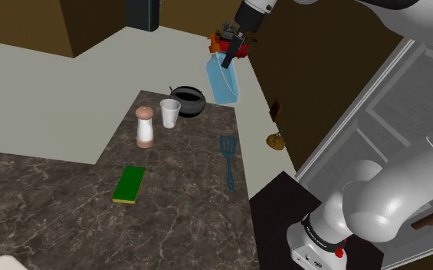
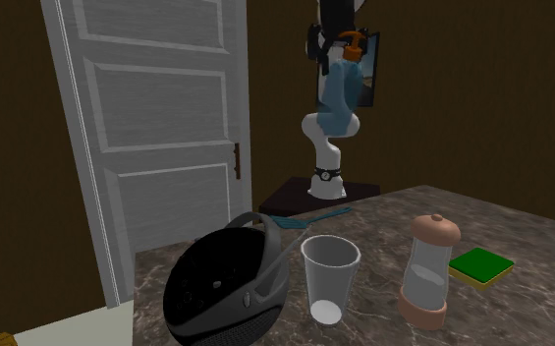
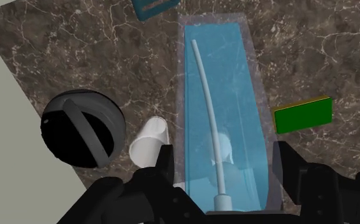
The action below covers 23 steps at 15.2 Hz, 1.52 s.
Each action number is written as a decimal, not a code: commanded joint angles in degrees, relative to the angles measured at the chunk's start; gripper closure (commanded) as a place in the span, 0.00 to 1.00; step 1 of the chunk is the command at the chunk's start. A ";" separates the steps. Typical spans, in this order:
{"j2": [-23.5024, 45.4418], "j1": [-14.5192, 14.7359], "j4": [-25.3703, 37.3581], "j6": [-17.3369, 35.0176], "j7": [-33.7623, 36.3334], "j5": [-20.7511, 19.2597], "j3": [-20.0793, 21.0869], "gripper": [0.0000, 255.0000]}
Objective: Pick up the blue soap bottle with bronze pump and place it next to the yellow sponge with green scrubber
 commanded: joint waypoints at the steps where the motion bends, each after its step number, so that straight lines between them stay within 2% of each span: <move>1: -0.12 1.03 -0.12 0.28 2.86 -0.19 1.73 1.00; 7: 1.89 4.18 1.80 0.99 11.16 -0.76 6.87 1.00; 13: 6.00 7.42 6.27 1.07 19.39 -1.92 11.68 1.00; 23: 17.78 13.91 20.50 -1.30 32.85 -6.29 18.43 1.00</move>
